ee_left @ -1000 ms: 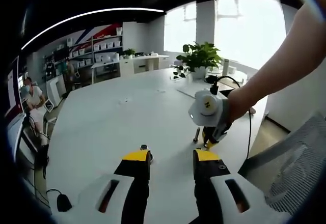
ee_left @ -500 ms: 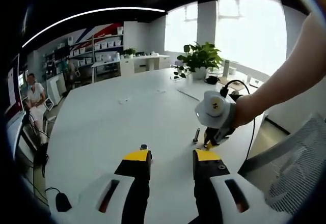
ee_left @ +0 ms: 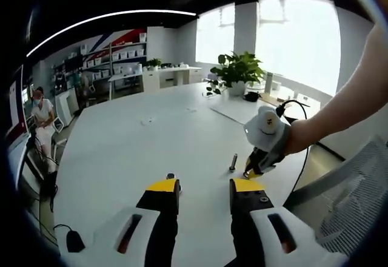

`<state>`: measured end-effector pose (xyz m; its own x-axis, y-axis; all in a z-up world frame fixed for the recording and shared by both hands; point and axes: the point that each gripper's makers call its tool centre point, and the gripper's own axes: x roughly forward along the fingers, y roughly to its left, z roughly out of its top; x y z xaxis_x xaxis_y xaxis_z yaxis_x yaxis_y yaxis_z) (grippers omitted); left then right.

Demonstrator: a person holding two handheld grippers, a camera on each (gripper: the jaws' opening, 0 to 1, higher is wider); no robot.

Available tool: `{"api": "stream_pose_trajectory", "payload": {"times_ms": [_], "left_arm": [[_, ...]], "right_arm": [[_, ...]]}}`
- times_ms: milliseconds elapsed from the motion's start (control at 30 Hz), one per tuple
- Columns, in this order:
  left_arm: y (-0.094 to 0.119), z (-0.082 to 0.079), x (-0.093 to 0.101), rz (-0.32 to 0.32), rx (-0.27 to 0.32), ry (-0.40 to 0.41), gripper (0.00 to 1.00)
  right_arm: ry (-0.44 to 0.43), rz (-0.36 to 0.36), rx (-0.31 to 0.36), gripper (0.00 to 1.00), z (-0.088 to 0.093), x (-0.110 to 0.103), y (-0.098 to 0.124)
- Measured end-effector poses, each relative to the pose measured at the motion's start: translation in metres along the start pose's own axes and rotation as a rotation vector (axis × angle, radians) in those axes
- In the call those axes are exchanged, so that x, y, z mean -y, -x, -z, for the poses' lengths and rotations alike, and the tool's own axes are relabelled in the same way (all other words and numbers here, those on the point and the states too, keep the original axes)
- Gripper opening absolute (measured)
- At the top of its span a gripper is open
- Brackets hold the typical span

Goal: Place the washer onto the threaded stud by aligning its center hole with the stud, sliding it down to the base, and recovering from edge contact or off-axis alignment until the washer reaches the visible bottom stop.

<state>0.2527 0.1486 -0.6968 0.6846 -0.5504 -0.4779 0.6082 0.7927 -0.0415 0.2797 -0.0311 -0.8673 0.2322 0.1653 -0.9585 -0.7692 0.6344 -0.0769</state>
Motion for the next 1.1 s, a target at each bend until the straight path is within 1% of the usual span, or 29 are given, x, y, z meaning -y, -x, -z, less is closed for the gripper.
{"api": "stream_pose_trajectory", "payload": {"times_ms": [200,400,600,700,867,1033,1100], "left_arm": [[0.0,0.0,0.0,-0.002,-0.002,-0.004,0.31],[0.0,0.0,0.001,-0.001,-0.003,-0.012,0.31],[-0.001,0.0,0.002,0.003,-0.003,-0.018,0.31],[-0.001,0.0,0.004,0.006,-0.004,-0.027,0.31],[-0.001,0.0,0.004,0.007,-0.006,-0.031,0.31],[-0.001,0.0,0.003,0.004,-0.006,-0.031,0.31],[-0.001,0.0,0.003,0.004,-0.005,-0.034,0.31]], "right_arm": [[0.003,-0.005,0.0,0.13,0.004,-0.007,0.002],[-0.012,-0.001,0.022,0.13,0.001,0.0,0.014],[-0.007,0.015,0.062,0.13,-0.011,0.01,0.028],[-0.002,0.023,0.079,0.13,-0.016,0.015,0.032],[0.011,0.031,0.104,0.13,-0.027,0.018,0.043],[0.021,0.035,0.121,0.13,-0.037,0.02,0.049],[0.057,0.046,0.126,0.13,-0.041,0.021,0.05]]}}
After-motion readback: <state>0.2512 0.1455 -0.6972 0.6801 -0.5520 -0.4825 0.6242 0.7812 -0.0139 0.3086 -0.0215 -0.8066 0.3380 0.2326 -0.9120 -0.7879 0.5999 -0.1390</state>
